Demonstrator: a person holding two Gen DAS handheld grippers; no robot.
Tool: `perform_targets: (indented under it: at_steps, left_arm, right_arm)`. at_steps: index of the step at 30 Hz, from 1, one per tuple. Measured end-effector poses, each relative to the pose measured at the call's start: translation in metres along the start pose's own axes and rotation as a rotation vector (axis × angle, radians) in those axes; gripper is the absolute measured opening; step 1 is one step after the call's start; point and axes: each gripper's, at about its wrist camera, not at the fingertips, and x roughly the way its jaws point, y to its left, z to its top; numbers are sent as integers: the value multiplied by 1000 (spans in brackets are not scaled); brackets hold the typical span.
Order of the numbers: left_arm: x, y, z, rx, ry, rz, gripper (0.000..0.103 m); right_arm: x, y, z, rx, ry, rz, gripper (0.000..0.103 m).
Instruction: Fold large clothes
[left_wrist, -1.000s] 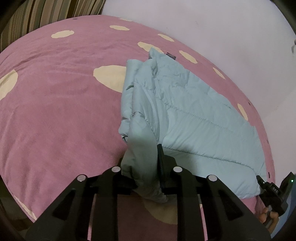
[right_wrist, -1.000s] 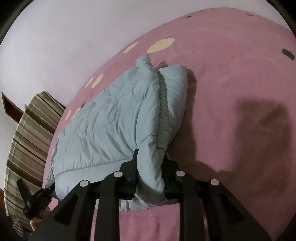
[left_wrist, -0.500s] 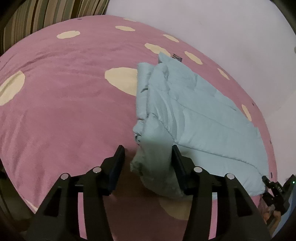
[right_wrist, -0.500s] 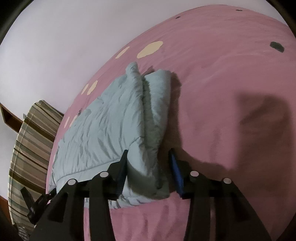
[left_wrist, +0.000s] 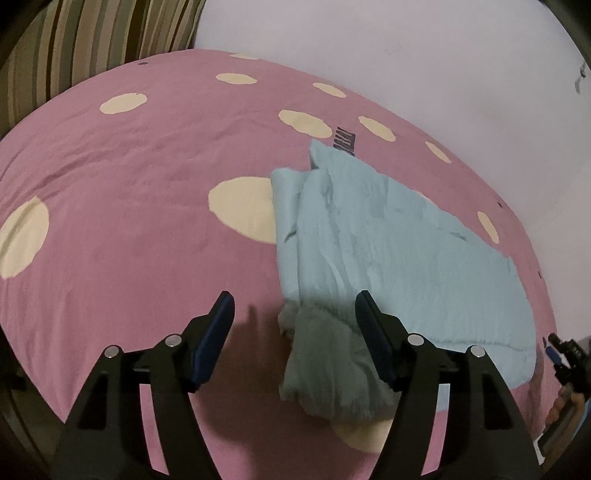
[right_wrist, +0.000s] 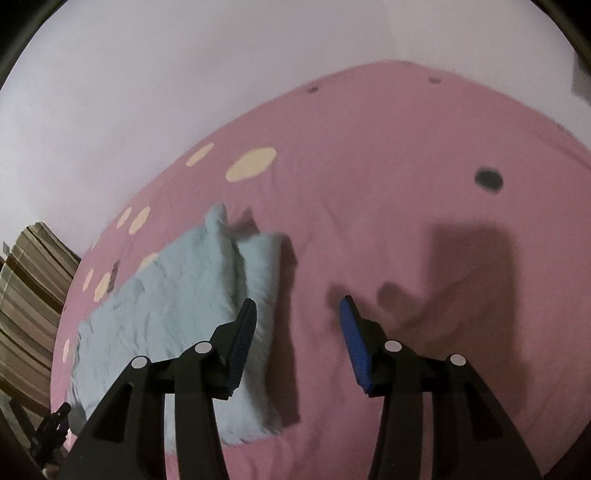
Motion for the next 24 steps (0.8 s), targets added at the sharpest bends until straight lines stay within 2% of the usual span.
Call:
perform_targets:
  at_steps: [3, 6, 8, 16, 24]
  left_arm:
    - [5, -3, 11, 3, 10, -26, 68]
    - [10, -8, 19, 24, 16, -35, 68]
    - [15, -10, 22, 34, 22, -36, 68]
    - [36, -11, 36, 46, 72, -48, 68]
    - [56, -11, 45, 76, 122, -59, 68]
  right_arm:
    - [-4, 32, 7, -75, -28, -1, 47]
    - [3, 73, 3, -161, -20, 40, 44]
    - [16, 107, -4, -224, 20, 89, 38]
    - [56, 208, -38, -398, 123, 197, 37]
    - [85, 237, -59, -432, 178, 161, 37]
